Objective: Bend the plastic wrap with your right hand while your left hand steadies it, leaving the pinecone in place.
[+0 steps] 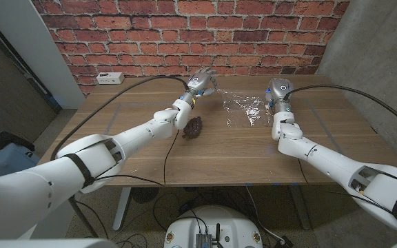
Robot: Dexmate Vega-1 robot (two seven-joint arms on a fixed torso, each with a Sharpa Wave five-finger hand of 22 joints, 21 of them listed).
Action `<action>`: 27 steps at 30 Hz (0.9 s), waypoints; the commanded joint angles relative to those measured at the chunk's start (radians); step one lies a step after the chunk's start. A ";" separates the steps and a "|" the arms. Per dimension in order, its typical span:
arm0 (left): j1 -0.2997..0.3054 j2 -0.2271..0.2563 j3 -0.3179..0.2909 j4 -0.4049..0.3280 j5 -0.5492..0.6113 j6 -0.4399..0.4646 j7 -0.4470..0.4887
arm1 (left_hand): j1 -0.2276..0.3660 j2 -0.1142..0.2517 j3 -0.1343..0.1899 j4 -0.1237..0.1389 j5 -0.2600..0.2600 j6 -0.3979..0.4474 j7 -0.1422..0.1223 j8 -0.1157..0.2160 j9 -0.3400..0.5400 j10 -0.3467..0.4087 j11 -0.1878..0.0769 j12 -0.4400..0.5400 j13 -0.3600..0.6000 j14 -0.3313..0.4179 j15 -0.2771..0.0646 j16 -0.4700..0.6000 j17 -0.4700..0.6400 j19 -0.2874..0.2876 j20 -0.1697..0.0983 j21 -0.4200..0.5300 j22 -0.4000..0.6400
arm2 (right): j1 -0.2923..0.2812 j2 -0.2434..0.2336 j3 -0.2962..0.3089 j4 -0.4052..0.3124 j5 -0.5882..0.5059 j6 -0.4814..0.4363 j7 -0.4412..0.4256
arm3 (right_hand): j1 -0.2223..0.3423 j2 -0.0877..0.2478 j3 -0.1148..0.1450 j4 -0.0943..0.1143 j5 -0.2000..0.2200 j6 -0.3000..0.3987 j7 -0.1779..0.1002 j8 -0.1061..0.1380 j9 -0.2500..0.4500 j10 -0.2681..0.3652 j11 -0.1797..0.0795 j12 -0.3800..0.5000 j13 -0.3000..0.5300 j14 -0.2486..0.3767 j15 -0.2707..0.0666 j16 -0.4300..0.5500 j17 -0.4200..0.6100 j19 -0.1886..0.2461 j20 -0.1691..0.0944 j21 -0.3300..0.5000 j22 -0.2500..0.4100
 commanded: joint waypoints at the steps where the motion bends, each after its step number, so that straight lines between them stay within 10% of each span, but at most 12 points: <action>1: -0.042 -0.038 0.057 0.085 -0.002 0.014 0.012 | -0.003 0.002 -0.004 0.000 -0.001 0.018 -0.023 -0.004 0.147 0.009 -0.002 0.007 0.003 0.010 -0.004 0.006 0.002 0.008 -0.001 0.003 0.005 | 0.042 0.015 -0.042 0.054 -0.006 -0.023 0.034 | -0.002 0.006 0.010 0.000 0.003 0.007 -0.010 0.005 0.003 0.001 -0.006 -0.002 0.002 0.007 -0.157 -0.002 0.002 0.004 0.000 -0.003 0.001; 13: -0.004 0.033 0.055 -0.052 -0.001 0.116 -0.064 | -0.013 0.011 -0.003 0.003 -0.002 -0.201 -0.041 -0.120 0.108 -0.031 0.004 -0.004 0.003 0.002 0.007 -0.001 0.000 0.002 0.008 -0.002 0.004 | 0.089 0.033 -0.090 0.109 -0.014 -0.033 0.089 | -0.008 0.004 0.018 0.000 0.002 -0.001 -0.015 0.001 0.002 0.002 -0.003 -0.005 0.005 0.007 -0.156 -0.005 0.004 0.005 0.001 -0.005 0.001; 17: 0.014 0.070 0.043 -0.122 0.000 0.153 -0.126 | -0.043 -0.001 -0.012 0.007 -0.007 -0.451 -0.040 -0.252 0.058 -0.070 0.001 -0.008 0.003 -0.019 0.021 -0.005 0.001 -0.014 0.016 -0.009 0.004 | 0.113 0.043 -0.112 0.143 -0.017 -0.033 0.116 | -0.010 0.004 0.020 0.000 0.002 -0.002 -0.015 0.000 0.001 0.002 -0.005 -0.006 0.006 0.008 -0.156 -0.006 0.004 0.005 0.000 -0.005 0.001; 27: 0.090 0.164 -0.041 -0.278 -0.104 0.072 -0.243 | -0.127 -0.006 -0.037 0.035 -0.014 -0.750 0.044 -0.265 -0.006 -0.153 0.036 -0.015 0.005 -0.065 0.045 -0.006 0.006 -0.065 0.027 -0.023 0.006 | 0.162 0.086 -0.153 0.240 -0.013 -0.022 0.134 | -0.011 0.003 0.029 -0.003 0.002 0.000 -0.014 -0.001 0.000 0.004 -0.011 -0.008 0.008 0.008 -0.159 -0.009 0.004 0.005 -0.001 -0.007 0.001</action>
